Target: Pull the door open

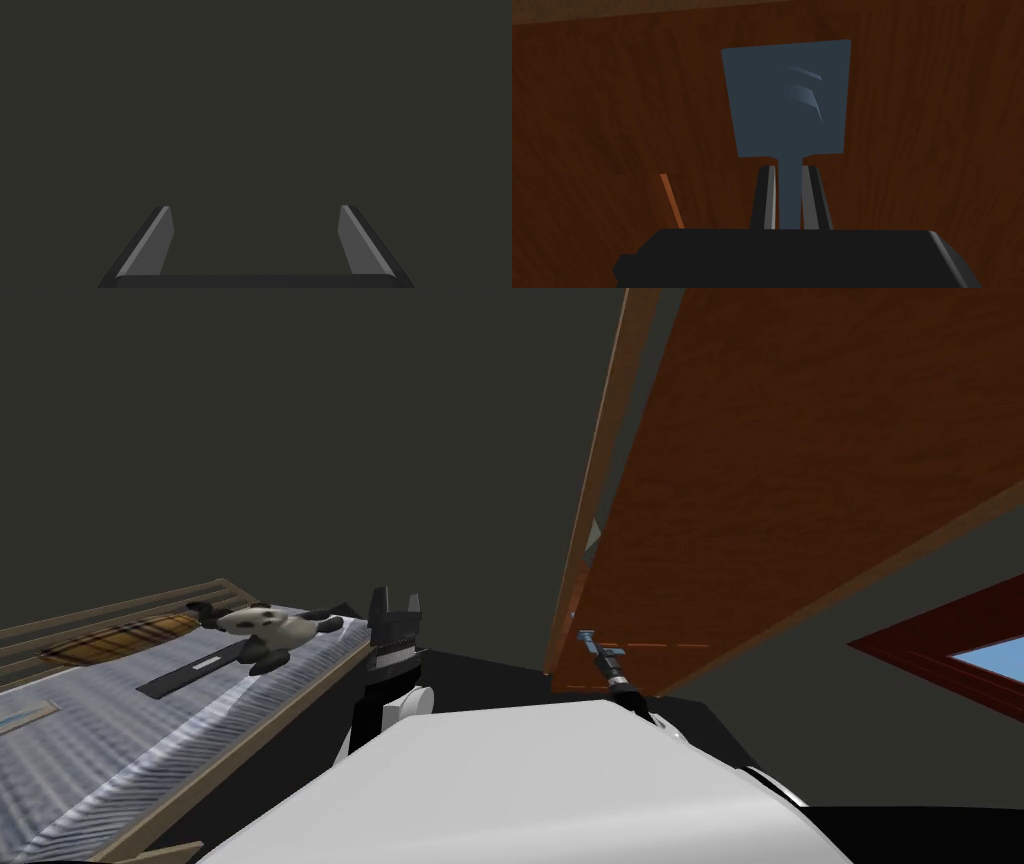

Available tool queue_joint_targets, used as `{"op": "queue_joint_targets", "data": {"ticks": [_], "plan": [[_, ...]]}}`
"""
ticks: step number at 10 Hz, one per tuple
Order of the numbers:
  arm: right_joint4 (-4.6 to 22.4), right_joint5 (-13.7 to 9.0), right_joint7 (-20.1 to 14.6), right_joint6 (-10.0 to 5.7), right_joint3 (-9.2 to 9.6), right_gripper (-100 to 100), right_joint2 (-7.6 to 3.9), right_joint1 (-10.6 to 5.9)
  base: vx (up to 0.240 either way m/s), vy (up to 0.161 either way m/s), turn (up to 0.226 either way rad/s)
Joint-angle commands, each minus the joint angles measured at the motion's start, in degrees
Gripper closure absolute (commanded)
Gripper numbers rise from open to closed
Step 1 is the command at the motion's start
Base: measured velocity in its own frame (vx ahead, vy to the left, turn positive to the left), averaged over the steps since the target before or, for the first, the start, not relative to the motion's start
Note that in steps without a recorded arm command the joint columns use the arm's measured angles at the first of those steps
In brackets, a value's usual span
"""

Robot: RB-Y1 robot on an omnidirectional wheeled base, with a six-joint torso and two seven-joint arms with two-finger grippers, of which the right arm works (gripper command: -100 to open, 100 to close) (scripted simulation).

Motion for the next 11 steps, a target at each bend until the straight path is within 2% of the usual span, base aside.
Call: {"op": "queue_joint_targets", "data": {"ticks": [1, 2, 3, 4, 7, 8, 10, 11], "plan": [[-1.3, 0.4, -1.1, -0.69, 0.89, 100, -0.77, 1.31, -0.229, -0.062, 0.115], [-1.4, 0.7, -1.7, -1.32, 1.44, 100, -1.25, 1.80, -0.219, -0.059, 0.116], [-1.2, 0.5, -1.2, -0.84, 1.05, 100, -0.98, 1.36, -0.094, -0.025, 0.023], [-0.9, 0.7, -2.2, -2.56, 1.82, 100, -1.67, 2.64, -0.138, -0.068, 0.201], [-0.5, 0.9, -3.1, -4.64, 2.51, 100, -2.54, 3.84, -0.193, -0.068, 0.129], [-0.2, 1.0, -3.8, -6.35, 3.07, 100, -3.25, 4.84, -0.189, -0.076, 0.183], [0.1, 1.1, -4.5, -7.99, 3.61, 100, -3.93, 5.78, -0.173, -0.034, 0.128], [0.2, 1.1, -4.5, -7.99, 3.61, 100, -3.93, 5.78, -0.130, -0.038, 0.039]]}}
